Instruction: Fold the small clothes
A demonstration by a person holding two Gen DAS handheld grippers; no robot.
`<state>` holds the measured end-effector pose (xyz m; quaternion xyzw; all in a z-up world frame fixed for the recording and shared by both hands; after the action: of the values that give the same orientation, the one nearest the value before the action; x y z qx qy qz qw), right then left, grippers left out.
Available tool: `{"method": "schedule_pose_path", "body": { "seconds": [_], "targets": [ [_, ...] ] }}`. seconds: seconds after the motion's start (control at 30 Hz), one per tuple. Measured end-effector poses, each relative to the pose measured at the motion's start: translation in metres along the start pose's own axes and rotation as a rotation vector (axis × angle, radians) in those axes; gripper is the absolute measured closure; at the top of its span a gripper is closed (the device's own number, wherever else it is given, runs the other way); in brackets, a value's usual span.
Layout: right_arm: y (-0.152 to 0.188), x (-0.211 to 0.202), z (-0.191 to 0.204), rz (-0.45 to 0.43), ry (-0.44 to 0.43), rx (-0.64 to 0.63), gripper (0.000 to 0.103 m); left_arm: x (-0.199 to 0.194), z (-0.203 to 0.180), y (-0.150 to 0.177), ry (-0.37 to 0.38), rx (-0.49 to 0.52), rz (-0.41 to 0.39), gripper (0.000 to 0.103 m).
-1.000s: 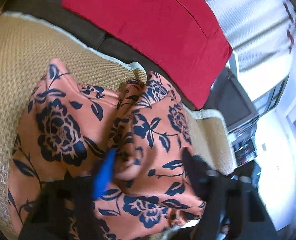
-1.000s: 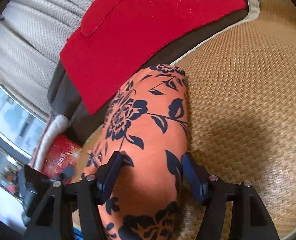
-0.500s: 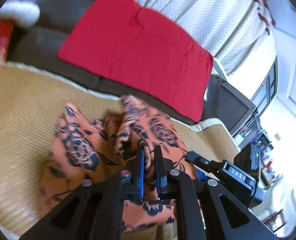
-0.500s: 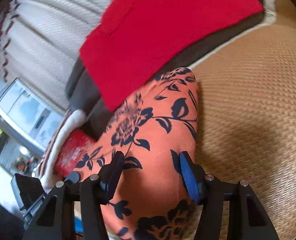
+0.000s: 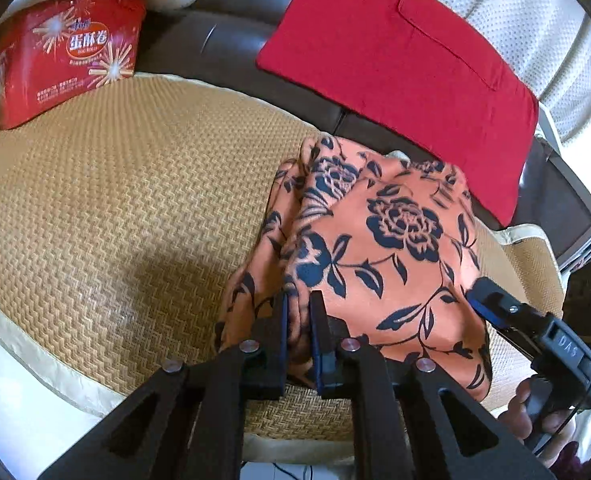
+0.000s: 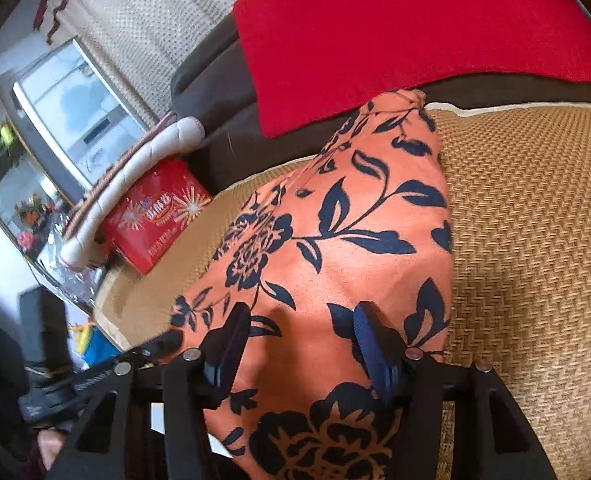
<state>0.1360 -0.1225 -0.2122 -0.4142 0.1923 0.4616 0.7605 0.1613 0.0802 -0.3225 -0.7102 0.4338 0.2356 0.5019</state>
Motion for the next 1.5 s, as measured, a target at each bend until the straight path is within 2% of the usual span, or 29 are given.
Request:
{"method": "schedule_pose_path", "body": {
  "seconds": [0.1, 0.13, 0.17, 0.2, 0.23, 0.37, 0.5, 0.57, 0.6, 0.73, 0.8, 0.87, 1.0, 1.07, 1.17, 1.3, 1.4, 1.5],
  "targets": [
    [-0.012, -0.026, -0.008, -0.070, 0.016, 0.042, 0.044, -0.019, -0.006, -0.016, -0.021, 0.015, -0.077, 0.089],
    [-0.017, -0.031, -0.009, -0.087, 0.028, 0.044, 0.045, -0.025, -0.011, -0.023, -0.031, 0.033, -0.107, 0.081],
    [-0.024, -0.036, -0.011, -0.096, 0.040, 0.041, 0.051, -0.028, -0.017, -0.028, -0.038, 0.054, -0.132, 0.064],
    [-0.031, -0.036, -0.012, -0.096, 0.055, 0.034, 0.057, -0.028, -0.022, -0.032, -0.043, 0.068, -0.139, 0.055],
    [-0.038, -0.036, -0.011, -0.091, 0.073, 0.024, 0.070, -0.024, -0.028, -0.035, -0.054, 0.082, -0.139, 0.047],
    [-0.076, -0.009, -0.003, -0.053, 0.158, -0.013, 0.070, 0.013, -0.039, -0.028, -0.039, 0.088, -0.045, 0.047],
    [-0.104, 0.042, -0.021, 0.074, 0.251, 0.021, 0.071, 0.046, -0.041, -0.015, -0.100, 0.105, 0.066, 0.047],
    [-0.106, 0.069, -0.040, 0.158, 0.301, 0.068, 0.071, 0.054, -0.045, -0.012, -0.126, 0.134, 0.079, 0.047],
    [-0.106, 0.077, -0.047, 0.176, 0.292, 0.086, 0.071, 0.056, -0.046, -0.011, -0.129, 0.137, 0.080, 0.047],
    [-0.104, 0.058, -0.038, 0.136, 0.276, 0.067, 0.071, 0.057, -0.044, -0.007, -0.122, 0.137, 0.088, 0.046],
    [-0.095, 0.033, -0.025, 0.107, 0.227, 0.060, 0.069, 0.053, -0.042, -0.006, -0.108, 0.124, 0.086, 0.046],
    [-0.077, 0.007, -0.008, 0.101, 0.186, 0.021, 0.067, 0.046, -0.040, -0.006, -0.111, 0.119, 0.064, 0.046],
    [-0.031, -0.031, 0.015, 0.083, 0.209, -0.076, 0.067, 0.032, -0.040, 0.002, -0.156, 0.153, 0.001, 0.040],
    [-0.008, -0.040, 0.016, 0.081, 0.206, -0.064, 0.067, 0.037, -0.042, 0.010, -0.206, 0.190, 0.021, 0.037],
    [0.029, -0.013, -0.001, 0.171, 0.269, -0.055, 0.068, 0.059, -0.045, 0.022, -0.271, 0.246, 0.097, 0.037],
    [0.028, -0.017, 0.005, 0.151, 0.295, -0.086, 0.068, 0.055, -0.056, 0.024, -0.327, 0.326, 0.056, 0.037],
    [0.017, -0.029, 0.007, 0.133, 0.252, -0.048, 0.067, 0.054, -0.054, 0.021, -0.302, 0.294, 0.056, 0.037],
    [0.009, -0.041, 0.006, 0.081, 0.251, -0.044, 0.067, 0.057, -0.054, 0.017, -0.296, 0.278, 0.055, 0.037]
  ]
}}
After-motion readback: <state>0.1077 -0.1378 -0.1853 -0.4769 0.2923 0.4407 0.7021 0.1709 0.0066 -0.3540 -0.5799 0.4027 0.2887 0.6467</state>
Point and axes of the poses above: each gripper's, at about its wrist camera, not at the fingertips, and x roughly the way its jaws point, z to its left, y to its underside, the point moved 4 cm from there along x, roughly the way its jaws point, and after that the axes turned 6 degrees about z, right-handed, at the moved point
